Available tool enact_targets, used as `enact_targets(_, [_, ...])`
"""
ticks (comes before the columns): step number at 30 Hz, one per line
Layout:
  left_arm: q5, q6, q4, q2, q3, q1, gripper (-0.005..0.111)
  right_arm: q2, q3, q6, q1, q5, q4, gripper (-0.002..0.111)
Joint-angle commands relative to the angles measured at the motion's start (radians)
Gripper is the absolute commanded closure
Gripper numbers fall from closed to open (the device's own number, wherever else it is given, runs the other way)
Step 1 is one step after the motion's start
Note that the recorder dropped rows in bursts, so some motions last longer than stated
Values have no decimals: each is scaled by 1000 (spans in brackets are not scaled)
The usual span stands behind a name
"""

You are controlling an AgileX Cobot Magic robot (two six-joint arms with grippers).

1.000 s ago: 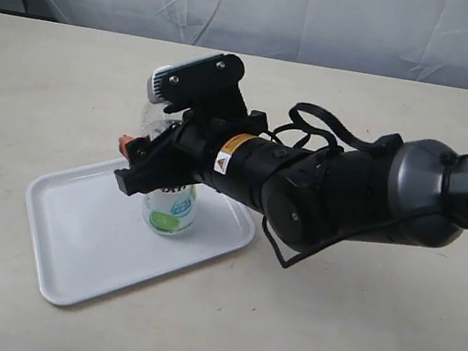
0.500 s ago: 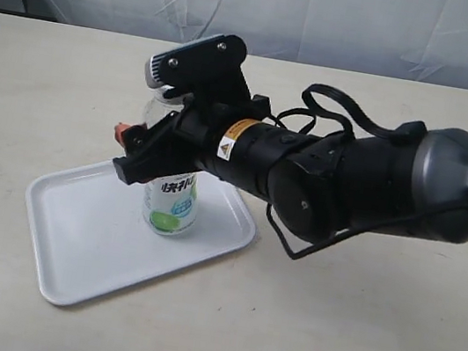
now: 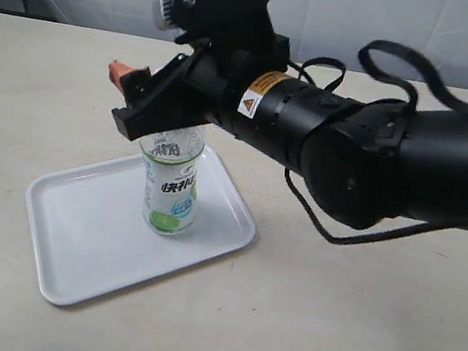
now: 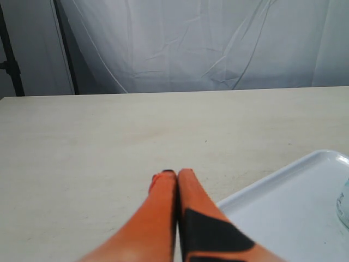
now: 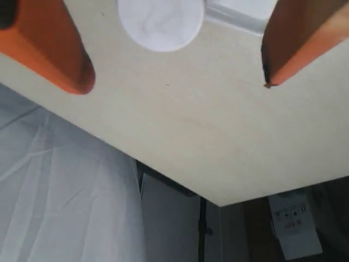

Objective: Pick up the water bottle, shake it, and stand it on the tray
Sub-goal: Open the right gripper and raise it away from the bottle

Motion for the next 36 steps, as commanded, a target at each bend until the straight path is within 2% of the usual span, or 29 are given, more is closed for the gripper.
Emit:
enact_targets(1, [-1,-4,-2,-4,3,1,106,-134,-4,-19,0,66,42,35])
enact_targets(3, [-1,-4,-2,-4,3,1,106,-197,-4,-37,-3,139,66,52])
enact_targets(6, [-1,-4,-2,-4,3,1,106,-290,-4,-75,-13,250,68,99])
enact_targets(7, [-1,-4,-2,-4,3,1,106,-322,-4,-90,-13,292,68,108])
enact_targets(14, [-1,-4,-2,-4,3,1,106,-512,-4,-89,-16,609,67,106])
enact_targets(17, [-1,-4,-2,-4,3,1,106,-554,-4,-89,-12,690,73,106])
enact_targets(31, [-1,-4,-2,-4,3,1,106,-581,-4,-89,-12,705,73,106])
enact_targets(36, [-1,-4,-2,-4,3,1,106,-653,-4,-106,-92,736,31,106])
